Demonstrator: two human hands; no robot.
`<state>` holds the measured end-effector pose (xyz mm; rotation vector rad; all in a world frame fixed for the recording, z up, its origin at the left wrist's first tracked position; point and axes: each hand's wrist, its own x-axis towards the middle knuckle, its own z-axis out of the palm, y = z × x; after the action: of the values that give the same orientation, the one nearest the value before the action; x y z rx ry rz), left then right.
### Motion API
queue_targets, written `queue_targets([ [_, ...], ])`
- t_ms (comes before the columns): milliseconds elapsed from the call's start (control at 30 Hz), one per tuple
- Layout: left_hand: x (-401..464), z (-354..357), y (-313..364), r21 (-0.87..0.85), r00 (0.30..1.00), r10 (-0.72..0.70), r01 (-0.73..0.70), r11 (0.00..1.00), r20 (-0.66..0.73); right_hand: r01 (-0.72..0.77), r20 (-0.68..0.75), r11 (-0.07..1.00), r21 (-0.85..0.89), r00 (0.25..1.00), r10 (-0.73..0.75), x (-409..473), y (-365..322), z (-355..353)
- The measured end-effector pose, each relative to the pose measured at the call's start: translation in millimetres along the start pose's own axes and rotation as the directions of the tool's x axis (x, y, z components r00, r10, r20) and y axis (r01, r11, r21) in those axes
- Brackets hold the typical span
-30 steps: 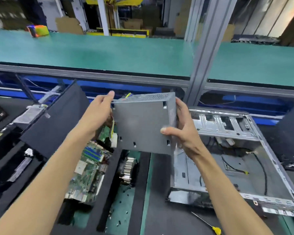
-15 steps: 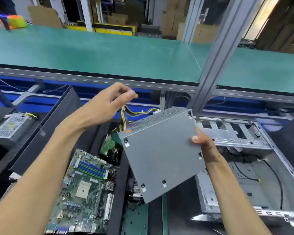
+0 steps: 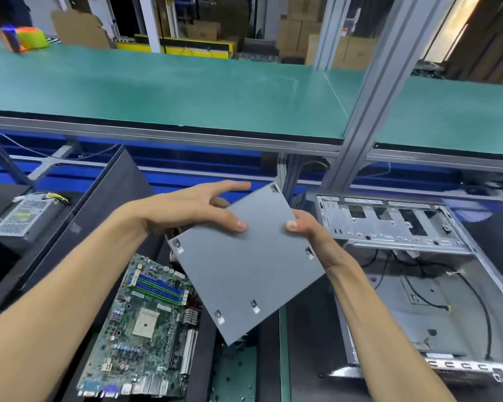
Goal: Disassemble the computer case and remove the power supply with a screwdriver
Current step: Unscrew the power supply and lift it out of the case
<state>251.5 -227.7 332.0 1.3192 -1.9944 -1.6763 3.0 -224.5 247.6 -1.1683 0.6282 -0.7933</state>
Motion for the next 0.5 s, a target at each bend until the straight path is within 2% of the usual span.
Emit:
queue_targets([
  [67,0,-2,-6,-0.074,0.998,0.002,-0.006,0.997,-0.057,-0.027,-0.075,1.000,0.001,0.997,0.027,8,2,-1],
  [133,0,-4,-13,-0.134,0.995,0.006,-0.020,0.991,-0.104,-0.030,-0.187,0.994,0.104,0.981,0.050,17,4,-6],
  [200,-1,-6,-19,-0.164,0.990,0.015,-0.038,0.986,-0.144,0.058,-0.337,0.922,0.383,0.938,0.081,25,12,-9],
  [267,-1,-8,-23,-0.201,0.982,0.015,-0.053,0.978,-0.189,0.192,-0.455,0.762,0.619,0.878,0.148,32,30,-8],
  [333,0,-10,-29,-0.248,0.969,-0.001,-0.063,0.967,-0.249,0.210,-0.455,0.647,0.733,0.859,0.236,35,56,7],
  [433,4,-12,-36,-0.331,0.945,-0.028,-0.087,0.940,-0.326,0.133,-0.359,0.608,0.783,0.894,0.267,40,95,54],
  [500,10,-13,-41,-0.418,0.931,-0.045,-0.120,0.901,-0.362,0.106,-0.341,0.579,0.808,0.886,0.313,49,114,87],
])
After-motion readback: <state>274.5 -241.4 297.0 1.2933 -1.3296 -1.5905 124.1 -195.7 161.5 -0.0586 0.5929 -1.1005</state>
